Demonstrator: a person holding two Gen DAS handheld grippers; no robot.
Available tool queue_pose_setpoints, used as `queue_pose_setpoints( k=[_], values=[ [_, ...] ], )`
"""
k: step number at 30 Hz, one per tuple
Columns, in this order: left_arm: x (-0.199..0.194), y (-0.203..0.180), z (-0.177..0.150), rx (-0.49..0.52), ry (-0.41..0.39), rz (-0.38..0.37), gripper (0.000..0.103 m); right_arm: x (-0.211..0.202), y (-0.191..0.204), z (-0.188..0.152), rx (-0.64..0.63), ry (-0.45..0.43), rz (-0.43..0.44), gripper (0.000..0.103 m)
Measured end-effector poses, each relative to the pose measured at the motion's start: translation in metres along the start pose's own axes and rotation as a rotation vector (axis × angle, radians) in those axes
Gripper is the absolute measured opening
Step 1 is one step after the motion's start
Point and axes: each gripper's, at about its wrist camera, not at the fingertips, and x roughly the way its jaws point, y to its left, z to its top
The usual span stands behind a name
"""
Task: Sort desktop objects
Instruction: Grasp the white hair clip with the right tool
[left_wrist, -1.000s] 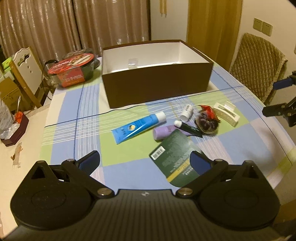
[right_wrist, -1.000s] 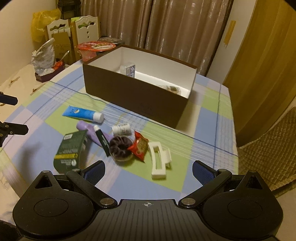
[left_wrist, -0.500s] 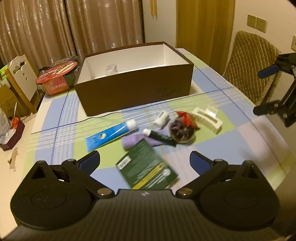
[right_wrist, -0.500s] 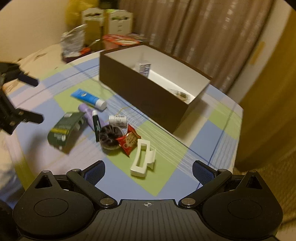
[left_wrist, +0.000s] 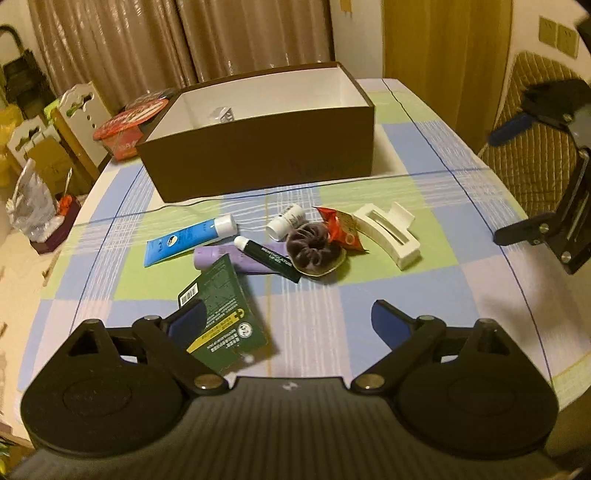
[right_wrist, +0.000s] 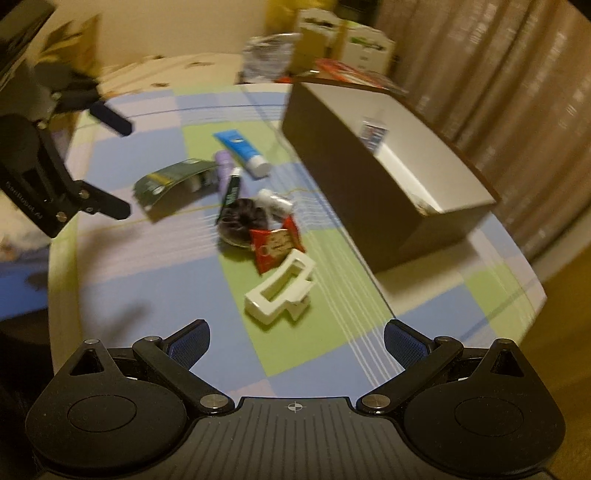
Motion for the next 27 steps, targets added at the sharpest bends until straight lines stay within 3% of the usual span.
queue_pose_setpoints(
  k=[12,20,27],
  values=[
    [0.021,-0.013,0.009,0.162,-0.033,-0.055,0.094,0.050,0.014,0.021,-0.449,0.058,0.096,0.103],
    [0.044,-0.008,0.006,0.257,-0.054,-0.104,0.094,0.103,0.013,0.037,-0.557,0.146,0.146,0.103],
    [0.058,-0.005,0.004,0.242,-0.051,-0.154,0.094,0.133,0.010,0.045,-0.645,0.204,0.219,0.103]
  ],
)
